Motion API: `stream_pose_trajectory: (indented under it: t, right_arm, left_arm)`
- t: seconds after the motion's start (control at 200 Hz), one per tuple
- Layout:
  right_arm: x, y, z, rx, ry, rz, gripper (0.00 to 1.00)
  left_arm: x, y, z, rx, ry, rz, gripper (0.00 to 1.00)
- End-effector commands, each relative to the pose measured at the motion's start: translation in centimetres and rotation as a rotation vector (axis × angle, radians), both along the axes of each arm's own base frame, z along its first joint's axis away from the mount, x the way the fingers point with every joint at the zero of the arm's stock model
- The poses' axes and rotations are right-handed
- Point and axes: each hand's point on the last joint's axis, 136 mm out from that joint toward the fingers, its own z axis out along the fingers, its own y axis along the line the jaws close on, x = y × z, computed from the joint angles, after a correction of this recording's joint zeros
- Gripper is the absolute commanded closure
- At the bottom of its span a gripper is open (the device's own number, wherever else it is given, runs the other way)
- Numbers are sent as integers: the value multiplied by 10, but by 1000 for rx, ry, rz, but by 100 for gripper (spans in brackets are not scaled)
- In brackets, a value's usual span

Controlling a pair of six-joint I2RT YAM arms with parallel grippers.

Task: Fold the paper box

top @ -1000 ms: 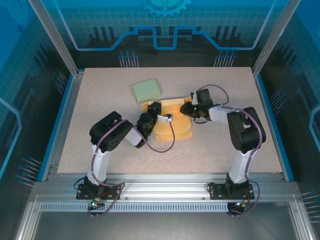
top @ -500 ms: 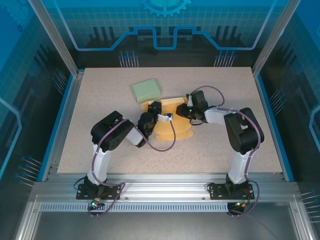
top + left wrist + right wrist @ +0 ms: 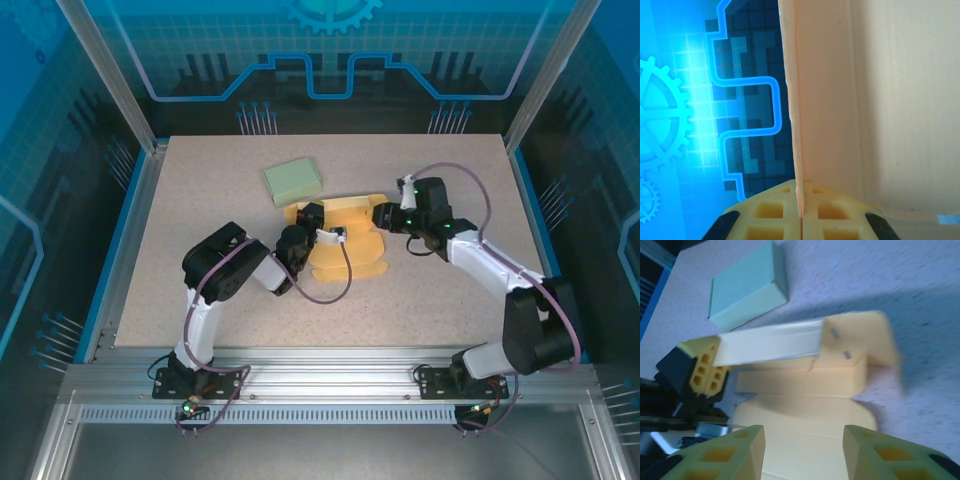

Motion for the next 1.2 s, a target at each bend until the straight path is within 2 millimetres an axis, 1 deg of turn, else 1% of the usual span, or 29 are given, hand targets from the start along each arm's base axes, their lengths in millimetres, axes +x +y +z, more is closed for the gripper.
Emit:
stream_pose_trajectory:
  t: [0.0, 0.055, 0.11, 0.16, 0.19, 0.255, 0.31, 0.435, 0.555, 0.605, 0.65, 0.72, 0.78, 1.016, 1.126, 1.196]
  right_arm:
    - [4, -44, -16, -51, 53, -90, 57]
    - [15, -63, -20, -41, 78, -144, 62]
    - [28, -77, -29, -42, 107, -181, 64]
    - [40, -84, -39, -43, 130, -190, 66]
    - [47, -85, -48, -44, 152, -183, 66]
    - [65, -82, -60, -42, 167, -151, 67]
    - [78, -74, -70, -23, 181, -113, 67]
    - [108, -59, -83, 32, 175, -42, 67]
    - [125, -48, -99, 65, 207, 3, 65]
    - [125, -43, -105, 77, 230, 20, 64]
    - [124, -35, -105, 89, 232, 50, 63]
    - [117, -26, -104, 100, 221, 86, 61]
    - [109, -18, -102, 113, 212, 114, 61]
    - [75, -11, -93, 125, 161, 144, 60]
    - [65, -9, -89, 122, 142, 149, 59]
    - [60, -4, -86, 120, 125, 168, 59]
  left_arm:
    - [-1, -6, -7, 18, -1, -30, 100]
    - [-1, -6, -7, 19, 0, -30, 100]
    - [-2, -6, -7, 18, -1, -32, 100]
    - [-2, -6, -7, 19, 1, -32, 100]
    - [-2, -7, -7, 18, 0, -34, 100]
    - [-2, -6, -7, 18, 0, -34, 100]
    - [-2, -6, -6, 20, -1, -33, 100]
    - [-3, -7, -5, 19, -2, -35, 100]
    - [-3, -6, -6, 19, -1, -33, 100]
    - [-3, -6, -6, 21, -1, -32, 100]
    - [-3, -5, -6, 20, -1, -28, 100]
    - [-3, -5, -7, 20, 1, -29, 100]
    - [-2, -6, -8, 22, 1, -28, 100]
    - [-1, -5, -11, 30, 4, -23, 100]
    - [0, -6, -11, 29, 2, -22, 100]
    - [0, -6, -10, 29, 2, -22, 100]
